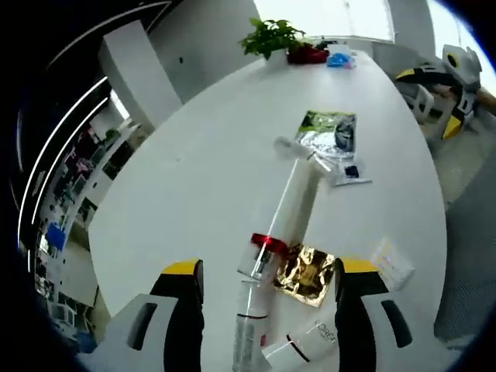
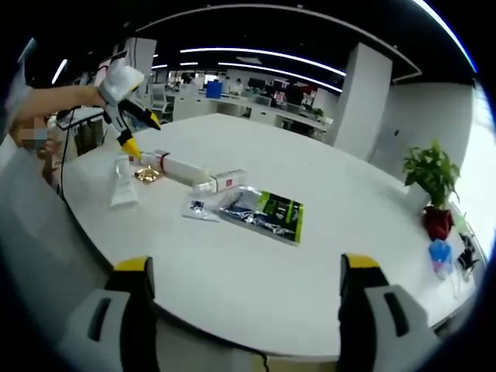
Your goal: Arrange the skincare products in the storage area until every visible bottle or jar stands upright without overlapping.
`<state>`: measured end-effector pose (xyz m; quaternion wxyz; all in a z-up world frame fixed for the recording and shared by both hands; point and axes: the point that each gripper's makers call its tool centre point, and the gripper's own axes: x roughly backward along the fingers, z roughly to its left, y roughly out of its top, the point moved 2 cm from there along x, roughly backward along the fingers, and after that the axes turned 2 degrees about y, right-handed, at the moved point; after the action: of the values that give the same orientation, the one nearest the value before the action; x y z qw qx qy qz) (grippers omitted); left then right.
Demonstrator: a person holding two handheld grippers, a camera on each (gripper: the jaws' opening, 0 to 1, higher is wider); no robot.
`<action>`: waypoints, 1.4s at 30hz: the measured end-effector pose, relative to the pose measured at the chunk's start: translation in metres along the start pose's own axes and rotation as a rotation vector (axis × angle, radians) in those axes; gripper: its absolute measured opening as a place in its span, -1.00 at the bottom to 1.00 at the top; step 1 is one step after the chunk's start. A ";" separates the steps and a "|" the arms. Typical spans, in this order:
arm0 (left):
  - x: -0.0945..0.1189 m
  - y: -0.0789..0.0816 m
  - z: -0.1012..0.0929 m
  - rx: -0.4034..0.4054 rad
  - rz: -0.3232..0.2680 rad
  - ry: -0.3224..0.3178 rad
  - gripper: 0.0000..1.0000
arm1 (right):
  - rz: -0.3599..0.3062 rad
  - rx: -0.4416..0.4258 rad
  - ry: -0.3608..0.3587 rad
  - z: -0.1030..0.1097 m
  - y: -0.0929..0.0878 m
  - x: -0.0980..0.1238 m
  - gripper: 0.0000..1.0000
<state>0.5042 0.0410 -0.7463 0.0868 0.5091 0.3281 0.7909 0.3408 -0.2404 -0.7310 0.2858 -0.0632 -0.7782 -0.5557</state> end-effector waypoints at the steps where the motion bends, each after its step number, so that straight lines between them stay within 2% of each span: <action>1: -0.002 -0.001 -0.001 -0.005 0.007 -0.011 0.20 | -0.001 -0.001 0.001 0.000 0.000 0.000 0.99; 2: -0.004 -0.002 -0.003 -0.017 0.019 -0.035 0.20 | -0.001 -0.001 0.001 0.000 0.000 0.000 0.99; 5: -0.009 -0.003 -0.002 -0.035 0.044 -0.050 0.19 | -0.001 0.002 -0.001 0.000 0.000 0.000 0.99; 7: -0.013 -0.004 -0.001 -0.038 0.055 -0.086 0.10 | 0.002 0.003 -0.001 0.000 0.000 0.000 0.99; 9: -0.018 -0.004 0.004 -0.034 0.066 -0.087 -0.01 | 0.003 0.002 0.000 0.000 0.000 -0.001 0.99; 11: -0.023 -0.002 0.008 -0.086 0.066 -0.079 0.00 | 0.004 0.003 0.001 0.000 -0.001 -0.001 0.99; 14: -0.029 -0.002 0.007 -0.077 0.078 -0.116 -0.03 | 0.009 0.005 0.002 0.000 -0.001 -0.001 0.99; 17: -0.034 -0.002 0.008 -0.106 0.089 -0.127 -0.11 | 0.013 0.007 0.002 0.000 -0.002 -0.001 0.99; 23: -0.045 -0.002 0.012 -0.131 0.121 -0.177 -0.14 | 0.020 0.006 0.007 0.000 -0.003 -0.002 0.99; 29: -0.054 -0.012 0.015 -0.194 0.183 -0.235 -0.19 | 0.024 0.008 0.013 0.001 -0.004 -0.002 0.99; 33: -0.058 -0.015 0.019 -0.196 0.200 -0.242 -0.26 | 0.033 0.009 0.010 0.000 -0.005 -0.002 0.99; 36: -0.059 -0.016 0.011 -0.194 0.207 -0.276 -0.32 | 0.031 0.006 0.009 0.000 -0.005 -0.002 0.99; 39: -0.061 -0.019 0.009 -0.214 0.222 -0.280 -0.32 | 0.038 0.008 0.011 0.001 -0.006 -0.002 0.99; 42: -0.064 -0.021 0.009 -0.196 0.226 -0.294 -0.32 | 0.037 0.009 0.011 0.001 -0.006 -0.002 0.99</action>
<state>0.5380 0.0304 -0.8046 0.0935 0.6416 0.1741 0.7411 0.3401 -0.2414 -0.7371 0.3005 -0.0734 -0.7778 -0.5471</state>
